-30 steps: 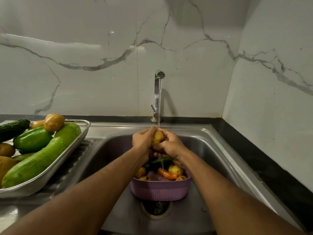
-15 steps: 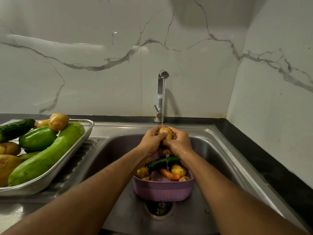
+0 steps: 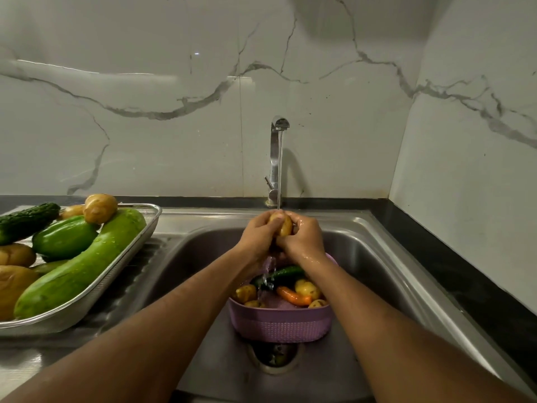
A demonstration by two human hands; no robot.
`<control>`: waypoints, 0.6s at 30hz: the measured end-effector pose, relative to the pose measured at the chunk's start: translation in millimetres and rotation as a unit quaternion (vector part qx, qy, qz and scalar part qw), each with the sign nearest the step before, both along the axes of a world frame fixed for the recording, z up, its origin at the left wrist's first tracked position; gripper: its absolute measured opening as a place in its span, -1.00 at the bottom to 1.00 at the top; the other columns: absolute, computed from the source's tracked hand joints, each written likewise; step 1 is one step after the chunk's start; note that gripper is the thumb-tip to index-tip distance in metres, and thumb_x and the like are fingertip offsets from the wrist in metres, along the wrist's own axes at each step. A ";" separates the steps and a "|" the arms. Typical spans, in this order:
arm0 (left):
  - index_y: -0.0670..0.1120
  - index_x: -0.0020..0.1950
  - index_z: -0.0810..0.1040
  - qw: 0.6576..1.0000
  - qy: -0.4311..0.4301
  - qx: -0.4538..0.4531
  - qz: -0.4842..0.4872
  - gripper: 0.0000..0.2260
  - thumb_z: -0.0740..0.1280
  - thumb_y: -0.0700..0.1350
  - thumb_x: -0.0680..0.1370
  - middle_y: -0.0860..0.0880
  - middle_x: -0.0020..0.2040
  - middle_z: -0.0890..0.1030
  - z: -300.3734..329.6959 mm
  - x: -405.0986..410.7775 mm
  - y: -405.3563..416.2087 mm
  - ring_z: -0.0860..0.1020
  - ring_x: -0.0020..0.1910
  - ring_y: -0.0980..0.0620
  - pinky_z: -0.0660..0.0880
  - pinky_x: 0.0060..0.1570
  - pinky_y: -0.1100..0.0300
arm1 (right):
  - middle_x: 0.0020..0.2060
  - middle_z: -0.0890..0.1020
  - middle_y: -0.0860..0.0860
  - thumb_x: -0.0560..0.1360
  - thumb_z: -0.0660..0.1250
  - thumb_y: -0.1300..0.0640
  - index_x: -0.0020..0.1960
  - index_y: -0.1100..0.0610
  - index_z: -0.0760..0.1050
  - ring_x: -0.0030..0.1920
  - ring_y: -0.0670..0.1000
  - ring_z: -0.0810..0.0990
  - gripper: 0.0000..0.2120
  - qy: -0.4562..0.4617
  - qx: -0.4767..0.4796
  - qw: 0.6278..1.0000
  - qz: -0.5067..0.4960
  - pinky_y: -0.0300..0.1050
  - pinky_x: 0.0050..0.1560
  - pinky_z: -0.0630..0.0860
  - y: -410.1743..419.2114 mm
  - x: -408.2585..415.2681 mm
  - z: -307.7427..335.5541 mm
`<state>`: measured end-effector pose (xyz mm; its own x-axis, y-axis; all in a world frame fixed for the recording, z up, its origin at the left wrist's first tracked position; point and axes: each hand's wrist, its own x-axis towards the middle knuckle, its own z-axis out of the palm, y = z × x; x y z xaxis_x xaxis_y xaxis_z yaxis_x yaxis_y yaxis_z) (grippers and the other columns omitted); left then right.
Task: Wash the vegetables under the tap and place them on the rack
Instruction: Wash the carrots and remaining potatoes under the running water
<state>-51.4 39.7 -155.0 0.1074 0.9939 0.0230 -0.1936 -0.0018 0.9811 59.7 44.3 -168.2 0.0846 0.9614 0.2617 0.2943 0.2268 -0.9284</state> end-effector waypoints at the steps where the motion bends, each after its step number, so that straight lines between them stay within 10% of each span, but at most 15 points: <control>1: -0.01 0.35 0.53 1.000 0.020 0.014 -0.012 -0.77 0.22 -0.07 0.72 -0.14 0.13 0.64 -0.9 0.9 1.3 0.64 0.03 -0.08 0.61 -0.24 0.15 | 0.11 0.68 0.03 0.49 0.48 0.36 0.38 0.02 0.56 0.13 0.07 0.65 -0.48 0.008 -0.004 1.000 -0.001 0.07 0.02 0.71 0.2 2.7 0.7; 10: 0.14 0.27 0.48 0.985 0.082 0.093 0.116 -0.76 0.40 0.02 0.62 -0.02 0.17 0.57 -8.9 16.0 4.8 0.59 0.15 -0.05 0.64 0.12 -0.11 | 0.09 0.58 -0.04 0.66 0.33 0.18 0.39 0.05 0.51 0.17 0.00 0.58 -0.69 -0.078 0.048 0.994 -0.055 -0.46 -0.33 0.40 5.0 -5.2 1.5; 18: 0.03 0.18 0.67 0.982 0.015 0.069 0.176 -0.82 0.41 0.02 0.61 -0.05 0.05 0.68 -11.2 13.4 8.9 0.65 0.10 -0.04 0.66 0.11 -0.08 | 0.15 0.67 0.03 0.53 0.49 0.26 0.39 0.03 0.52 0.19 0.05 0.64 -0.53 -0.118 0.060 0.991 -0.027 -0.11 0.10 0.65 -0.8 -9.0 1.9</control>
